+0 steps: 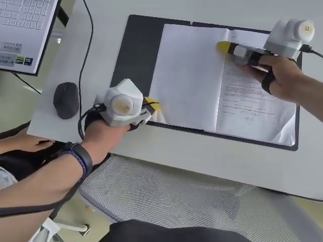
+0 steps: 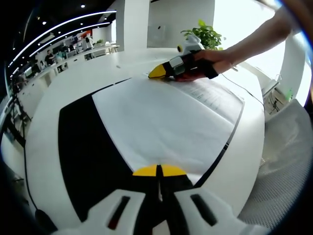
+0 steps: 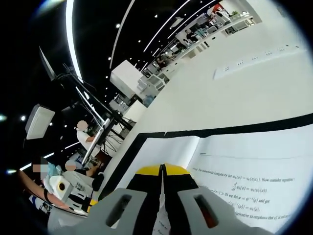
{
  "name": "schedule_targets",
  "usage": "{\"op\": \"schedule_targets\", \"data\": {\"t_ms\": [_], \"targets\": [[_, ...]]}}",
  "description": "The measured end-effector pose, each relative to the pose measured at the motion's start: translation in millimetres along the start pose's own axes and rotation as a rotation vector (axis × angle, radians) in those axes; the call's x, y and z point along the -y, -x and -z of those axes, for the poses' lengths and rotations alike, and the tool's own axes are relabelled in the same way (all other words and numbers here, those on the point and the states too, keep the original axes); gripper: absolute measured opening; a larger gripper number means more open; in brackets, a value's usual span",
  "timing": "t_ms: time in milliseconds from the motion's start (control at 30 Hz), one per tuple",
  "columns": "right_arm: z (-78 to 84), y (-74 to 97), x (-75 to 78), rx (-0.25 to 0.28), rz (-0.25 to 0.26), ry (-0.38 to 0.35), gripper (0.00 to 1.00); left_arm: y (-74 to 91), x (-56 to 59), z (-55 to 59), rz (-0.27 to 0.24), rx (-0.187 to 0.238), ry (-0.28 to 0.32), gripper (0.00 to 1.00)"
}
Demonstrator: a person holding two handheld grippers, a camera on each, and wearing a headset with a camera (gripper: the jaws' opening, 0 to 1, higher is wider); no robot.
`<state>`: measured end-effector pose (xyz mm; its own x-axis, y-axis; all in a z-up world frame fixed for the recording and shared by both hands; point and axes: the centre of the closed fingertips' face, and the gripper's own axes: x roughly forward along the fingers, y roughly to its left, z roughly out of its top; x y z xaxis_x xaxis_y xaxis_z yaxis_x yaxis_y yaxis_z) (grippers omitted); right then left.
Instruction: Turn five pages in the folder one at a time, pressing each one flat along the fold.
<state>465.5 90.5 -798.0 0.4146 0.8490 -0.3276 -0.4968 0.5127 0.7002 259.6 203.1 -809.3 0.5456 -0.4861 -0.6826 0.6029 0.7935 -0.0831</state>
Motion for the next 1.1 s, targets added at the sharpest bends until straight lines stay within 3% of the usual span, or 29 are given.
{"op": "schedule_targets", "data": {"t_ms": [267, 667, 900, 1100], "targets": [[-13.7, -10.3, 11.0, 0.003, 0.008, 0.001, 0.00, -0.5, 0.5, 0.4, 0.000, 0.000, 0.008, 0.00], [-27.7, -13.7, 22.5, 0.063, 0.030, -0.055, 0.00, -0.8, 0.9, 0.6, 0.002, -0.003, 0.010, 0.00], [-14.4, -2.5, 14.2, 0.080, 0.006, -0.073, 0.00, -0.5, 0.3, 0.4, 0.005, 0.003, 0.021, 0.00], [10.8, 9.3, -6.1, 0.026, -0.047, -0.032, 0.00, -0.1, 0.2, 0.0, 0.008, 0.003, 0.021, 0.00]]}}
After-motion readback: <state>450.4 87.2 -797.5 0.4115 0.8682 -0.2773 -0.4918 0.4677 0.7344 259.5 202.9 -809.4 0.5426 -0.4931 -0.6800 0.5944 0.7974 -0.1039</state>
